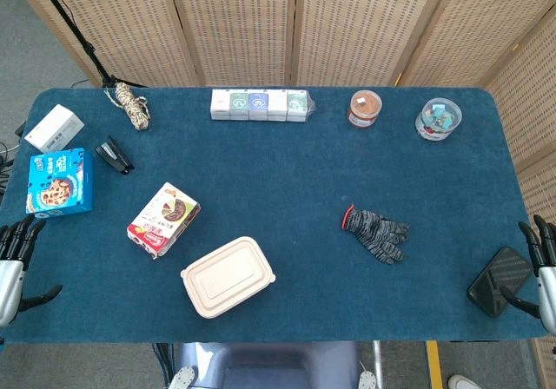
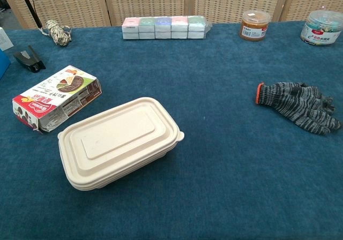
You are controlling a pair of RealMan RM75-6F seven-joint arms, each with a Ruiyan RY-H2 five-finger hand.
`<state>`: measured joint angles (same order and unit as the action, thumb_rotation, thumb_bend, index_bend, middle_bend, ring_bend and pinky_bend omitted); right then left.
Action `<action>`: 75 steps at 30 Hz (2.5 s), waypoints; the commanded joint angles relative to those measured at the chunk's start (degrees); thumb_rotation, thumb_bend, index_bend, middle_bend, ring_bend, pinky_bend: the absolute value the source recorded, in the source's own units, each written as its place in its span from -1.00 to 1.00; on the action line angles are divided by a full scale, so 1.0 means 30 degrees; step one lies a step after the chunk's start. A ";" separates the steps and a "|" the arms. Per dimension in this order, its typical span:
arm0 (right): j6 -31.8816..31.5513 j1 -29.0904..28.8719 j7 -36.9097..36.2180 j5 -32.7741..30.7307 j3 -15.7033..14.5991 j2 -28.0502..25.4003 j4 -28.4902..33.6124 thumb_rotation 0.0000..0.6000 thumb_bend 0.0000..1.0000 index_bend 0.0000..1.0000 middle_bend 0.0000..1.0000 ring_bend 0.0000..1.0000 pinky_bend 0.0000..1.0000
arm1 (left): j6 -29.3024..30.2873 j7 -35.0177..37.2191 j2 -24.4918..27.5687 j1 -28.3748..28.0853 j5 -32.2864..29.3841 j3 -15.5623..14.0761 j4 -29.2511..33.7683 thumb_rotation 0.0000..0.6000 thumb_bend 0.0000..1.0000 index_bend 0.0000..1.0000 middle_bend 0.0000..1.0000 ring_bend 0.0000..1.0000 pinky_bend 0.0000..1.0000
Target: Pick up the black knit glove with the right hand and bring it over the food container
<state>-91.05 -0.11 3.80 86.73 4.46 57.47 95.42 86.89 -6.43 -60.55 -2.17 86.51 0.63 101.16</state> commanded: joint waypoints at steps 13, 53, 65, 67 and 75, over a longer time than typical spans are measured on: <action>0.1225 -0.0382 -0.1376 0.0274 -0.0391 -0.0029 0.0125 1.00 -1.00 -1.00 -1.00 -1.00 -1.00 | 0.0131 0.0453 0.0163 -0.0061 0.0403 0.0045 -0.0042 1.00 -1.00 -1.00 -1.00 -1.00 -1.00; 1.0548 -0.8297 0.0207 -0.4757 0.1883 0.9990 -0.5301 1.00 -1.00 -0.92 -0.93 -0.99 -0.82 | -0.0484 0.1274 0.0491 -0.0286 -0.0473 0.0348 -0.0052 1.00 -1.00 -1.00 -1.00 -1.00 -1.00; 1.1483 -0.9365 -0.0207 -0.5353 0.2299 1.0994 -0.7227 1.00 -1.00 -0.39 -0.35 -0.42 -0.21 | -0.0650 0.1008 0.0348 -0.0383 -0.0866 0.0488 -0.0023 1.00 -1.00 -1.00 -1.00 -1.00 -1.00; 1.1515 -0.9456 -0.0192 -0.5393 0.2299 1.1072 -0.7420 1.00 -0.97 -0.30 -0.24 -0.31 -0.12 | -0.0684 0.0992 0.0341 -0.0403 -0.0866 0.0483 -0.0012 1.00 -1.00 -1.00 -1.00 -1.00 -1.00; 1.0480 -0.9519 -0.1267 -0.4082 0.2061 1.1225 -0.8191 1.00 -0.25 -0.01 0.07 0.00 0.14 | -0.0866 0.0829 0.0291 -0.0551 -0.0684 0.0424 -0.0056 1.00 -1.00 -1.00 -1.00 -1.00 -1.00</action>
<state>-58.92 -28.64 1.13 73.51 10.88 91.22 71.16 84.35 -3.90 -59.65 -3.76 84.39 1.92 101.02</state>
